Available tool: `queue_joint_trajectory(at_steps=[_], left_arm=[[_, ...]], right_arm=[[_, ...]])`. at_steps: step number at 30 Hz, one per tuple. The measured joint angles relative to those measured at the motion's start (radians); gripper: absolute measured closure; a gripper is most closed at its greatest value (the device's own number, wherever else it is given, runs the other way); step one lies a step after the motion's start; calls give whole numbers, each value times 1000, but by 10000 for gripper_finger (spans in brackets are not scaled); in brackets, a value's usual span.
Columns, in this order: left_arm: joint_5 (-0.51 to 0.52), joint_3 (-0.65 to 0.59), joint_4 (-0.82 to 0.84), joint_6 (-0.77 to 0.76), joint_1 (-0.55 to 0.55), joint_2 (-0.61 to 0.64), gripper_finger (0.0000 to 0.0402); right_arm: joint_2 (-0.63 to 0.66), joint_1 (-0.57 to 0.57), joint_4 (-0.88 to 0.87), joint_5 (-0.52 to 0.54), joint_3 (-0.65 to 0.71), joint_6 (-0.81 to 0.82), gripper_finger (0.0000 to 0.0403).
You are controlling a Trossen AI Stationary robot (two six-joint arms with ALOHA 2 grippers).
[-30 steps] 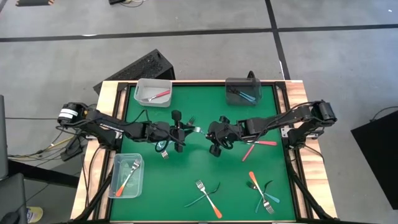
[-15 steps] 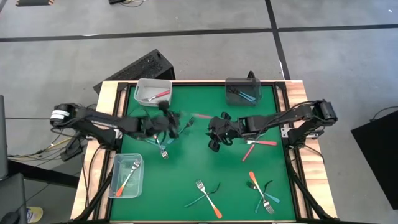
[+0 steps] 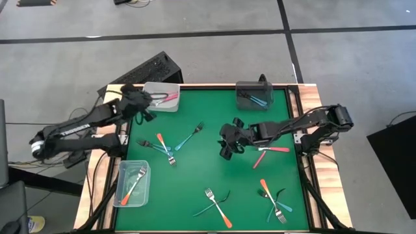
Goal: Sort silverware by color (type)
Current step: Put the pink fork into the white bin, then put the orange fork into the transparent bin
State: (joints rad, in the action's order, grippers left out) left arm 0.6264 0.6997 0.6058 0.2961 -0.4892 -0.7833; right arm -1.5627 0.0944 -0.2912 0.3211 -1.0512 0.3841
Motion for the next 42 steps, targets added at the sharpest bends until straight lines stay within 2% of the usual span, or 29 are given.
queue_joint_trajectory(at_steps=[6, 14, 20, 25, 28, 31, 35, 38, 42], left_arm=[[-29, -2, 109, -17, -83, -16, 401], [-80, -3, 61, -48, -154, -151, 395], [-70, -4, -30, -27, -198, -243, 339], [25, -4, -42, -36, -226, -266, 280], [62, -4, -30, -90, -228, -251, 261], [-22, -4, -17, -170, -216, -217, 257], [-233, -5, -74, -301, -176, -171, 263], [-358, -61, -281, -323, -106, -145, 271], [-513, -182, -689, -325, 12, -154, 279]], right_arm=[[0, -11, 1, 3, 0, -3, 212], [0, -8, 0, 2, 0, 0, 212], [0, -9, -19, -3, 0, 1, 212], [0, 13, -73, -3, 0, 13, 212], [0, 36, -117, -3, 0, 40, 212], [0, 62, -195, -3, 0, 79, 212], [0, 115, -417, -3, 0, 192, 212], [0, 173, -596, -2, 0, 309, 212], [11, 268, -705, 38, 0, 468, 212]])
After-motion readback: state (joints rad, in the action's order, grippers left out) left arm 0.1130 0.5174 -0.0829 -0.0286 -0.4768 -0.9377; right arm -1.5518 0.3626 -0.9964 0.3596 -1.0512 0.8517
